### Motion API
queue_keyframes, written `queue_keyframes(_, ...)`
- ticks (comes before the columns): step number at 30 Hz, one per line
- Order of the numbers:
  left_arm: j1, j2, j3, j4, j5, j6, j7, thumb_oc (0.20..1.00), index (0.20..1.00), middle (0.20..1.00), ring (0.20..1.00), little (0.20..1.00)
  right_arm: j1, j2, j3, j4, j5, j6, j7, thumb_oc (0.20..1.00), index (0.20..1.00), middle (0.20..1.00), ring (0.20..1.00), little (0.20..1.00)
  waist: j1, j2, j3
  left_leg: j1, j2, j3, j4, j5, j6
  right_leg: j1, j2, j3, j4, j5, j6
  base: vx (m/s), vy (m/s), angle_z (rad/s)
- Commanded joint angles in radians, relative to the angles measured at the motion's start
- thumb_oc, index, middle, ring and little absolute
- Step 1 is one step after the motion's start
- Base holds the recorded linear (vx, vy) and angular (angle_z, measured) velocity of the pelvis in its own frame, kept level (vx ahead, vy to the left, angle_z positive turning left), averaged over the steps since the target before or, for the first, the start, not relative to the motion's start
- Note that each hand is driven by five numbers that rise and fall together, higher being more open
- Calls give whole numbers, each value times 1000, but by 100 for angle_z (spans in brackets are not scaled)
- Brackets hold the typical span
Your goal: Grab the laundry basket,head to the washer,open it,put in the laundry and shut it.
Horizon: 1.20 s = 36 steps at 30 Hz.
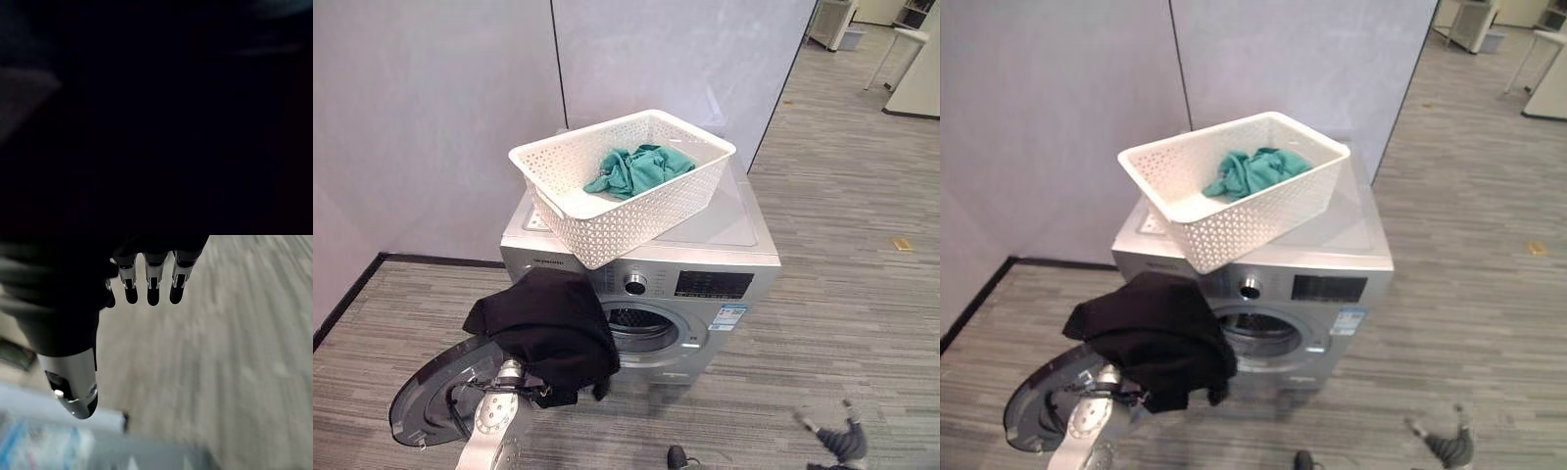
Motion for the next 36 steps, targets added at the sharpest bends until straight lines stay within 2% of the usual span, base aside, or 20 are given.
queue_keyframes(1, -82, 3, 5, -34, -38, -76, -36, 200, 200, 200, 200, 200, -89, -8, -69, -25, 40, -21, 10, 1000, 1000, 1000, 1000, 1000, 2, -1, 76, 26, -55, 6, 88, -168, 70, 29, -76, -82, 38, -96, 30, -92, 29, 5)
queue_keyframes(4, -97, -11, -15, 3, -76, -82, -38, 200, 200, 200, 200, 200, -135, 1, -44, 36, 81, -22, 11, 1000, 1000, 1000, 1000, 1000, 6, 6, 93, -32, -70, -4, 104, -161, 70, -6, -90, -86, 24, -78, 33, -94, 18, 5)
queue_keyframes(9, -157, -39, -79, 95, -161, -91, -59, 200, 200, 200, 200, 200, -225, 16, -4, 137, 165, -27, -15, 1000, 1000, 1000, 1000, 1000, 14, -6, 138, -174, -78, -18, 159, -146, 65, -106, -106, -87, 28, -52, 33, -129, -21, 10)
queue_keyframes(15, -246, -92, -148, 204, -257, -104, -45, 200, 200, 200, 200, 200, -329, 24, 71, 159, 191, -25, -62, 1000, 1000, 1000, 1000, 1000, 10, -19, 199, -360, -82, -29, 244, -139, 61, -240, -114, -75, 40, -23, 26, -146, -28, 15)
queue_keyframes(19, -318, -110, -164, 244, -261, -115, -22, 200, 200, 200, 200, 200, -385, 39, 110, 161, 209, -29, -78, 1000, 1000, 1000, 1000, 1000, 10, -30, 220, -449, -81, -31, 279, -142, 60, -316, -113, -67, 49, -16, 23, -96, -31, 2)
queue_keyframes(20, -352, -119, -171, 256, -262, -122, -12, 200, 200, 200, 200, 200, -410, 45, 125, 165, 214, -31, -87, 1000, 1000, 1000, 1000, 1000, 15, -29, 231, -477, -73, -43, 299, -168, 51, -333, -104, -63, 54, -30, 28, -20, -35, 0)
queue_keyframes(24, -423, -133, -190, 277, -250, -131, 13, 200, 200, 200, 200, 200, -464, 57, 146, 165, 244, -45, -109, 1000, 1000, 1000, 1000, 1000, 12, -38, 246, -570, -55, -59, 349, -178, 46, -411, -100, -59, 80, -35, 23, -81, -66, 8)
queue_keyframes(31, -589, -191, -190, 395, -237, -152, 94, 200, 200, 200, 200, 200, -545, 83, 179, 69, 288, -85, -146, 1000, 1000, 1000, 1000, 1000, -8, -57, 248, -734, -27, -86, 412, -198, 58, -596, -72, -27, 146, -50, 6, -48, -48, 7)
queue_keyframes(36, -705, -222, -178, 436, -253, -182, 136, 200, 200, 200, 200, 200, -593, 91, 180, 57, 315, -116, -181, 1000, 1000, 1000, 1000, 1000, -26, -56, 248, -828, -10, -112, 446, -205, 61, -710, -61, -13, 206, -73, -4, -12, -60, -4)
